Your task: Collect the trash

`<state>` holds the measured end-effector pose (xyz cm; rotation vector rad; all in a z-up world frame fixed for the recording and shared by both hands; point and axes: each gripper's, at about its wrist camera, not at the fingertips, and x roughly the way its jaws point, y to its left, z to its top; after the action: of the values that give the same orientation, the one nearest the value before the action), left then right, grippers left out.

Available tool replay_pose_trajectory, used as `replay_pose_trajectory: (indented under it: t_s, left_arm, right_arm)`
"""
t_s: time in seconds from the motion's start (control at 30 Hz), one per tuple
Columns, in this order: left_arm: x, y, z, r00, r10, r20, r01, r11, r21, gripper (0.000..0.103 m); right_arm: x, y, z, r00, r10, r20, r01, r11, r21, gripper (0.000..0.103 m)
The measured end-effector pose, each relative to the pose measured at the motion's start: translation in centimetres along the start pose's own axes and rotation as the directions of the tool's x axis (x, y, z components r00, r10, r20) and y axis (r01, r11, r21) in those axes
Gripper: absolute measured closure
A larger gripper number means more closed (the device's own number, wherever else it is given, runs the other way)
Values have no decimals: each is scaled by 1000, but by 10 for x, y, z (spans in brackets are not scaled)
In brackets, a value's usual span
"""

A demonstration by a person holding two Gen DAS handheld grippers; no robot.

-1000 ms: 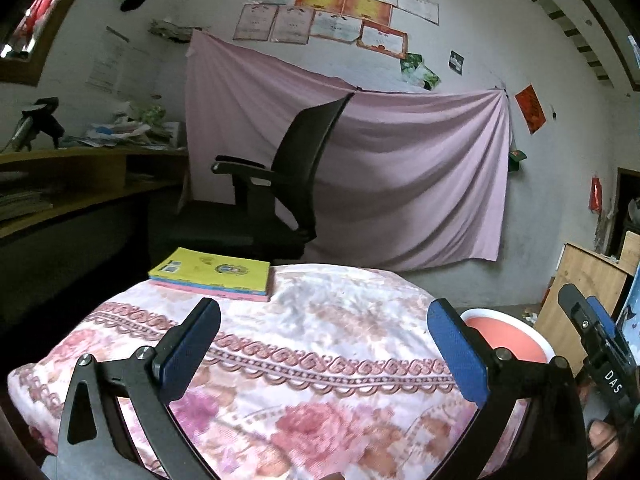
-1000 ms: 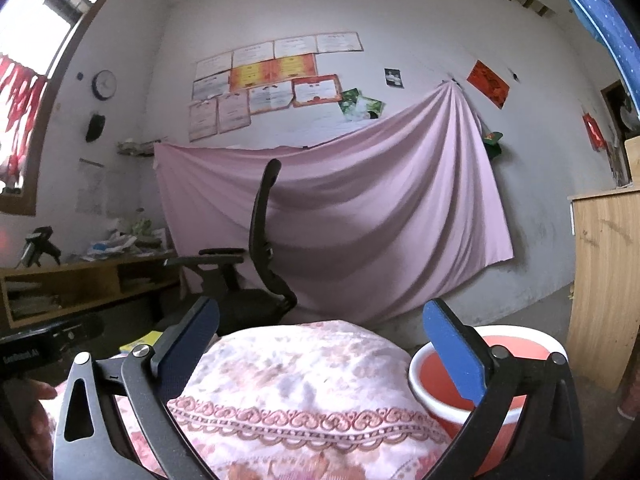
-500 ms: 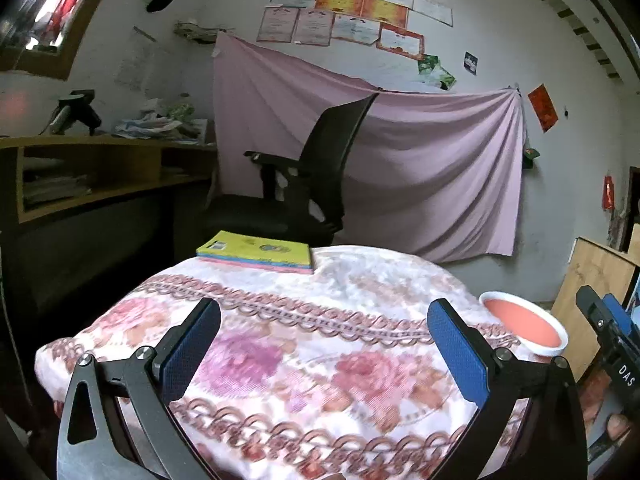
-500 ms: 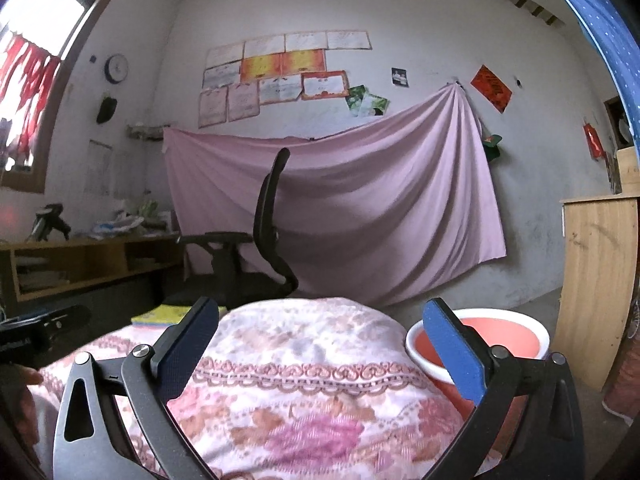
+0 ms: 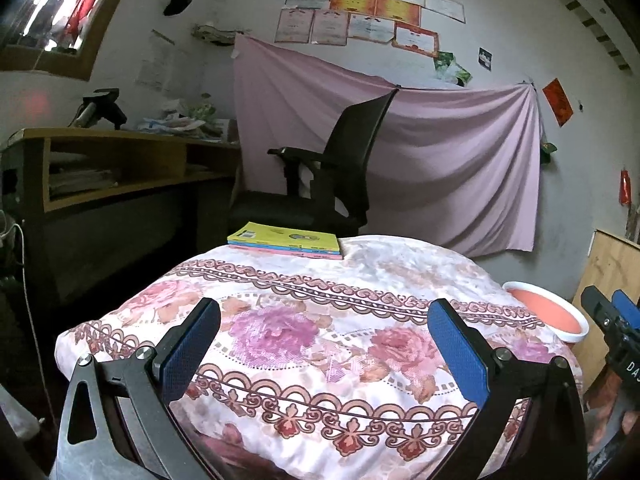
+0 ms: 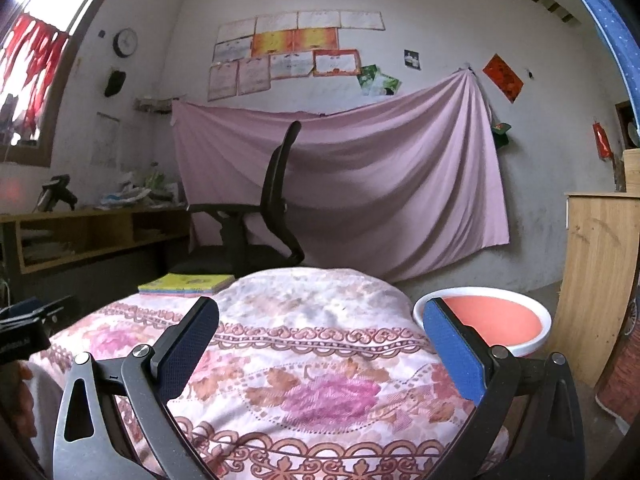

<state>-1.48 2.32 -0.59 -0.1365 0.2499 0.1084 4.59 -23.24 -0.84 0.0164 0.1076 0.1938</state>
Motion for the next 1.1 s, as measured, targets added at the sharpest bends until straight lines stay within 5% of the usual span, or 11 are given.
replay_pose_trajectory:
  t_s: [0.3,1.1]
  left_arm:
    - [2,-11,-9,999,16,34,-19,997,77,1]
    - [4,-9,-11,999,23,36,-25,998,65,1]
  right_arm:
    - [7,-4,-6,999,-13,-36,13,1000,9,0]
    - [5,-4,-5,999,-9,-35,10,1000,4,0]
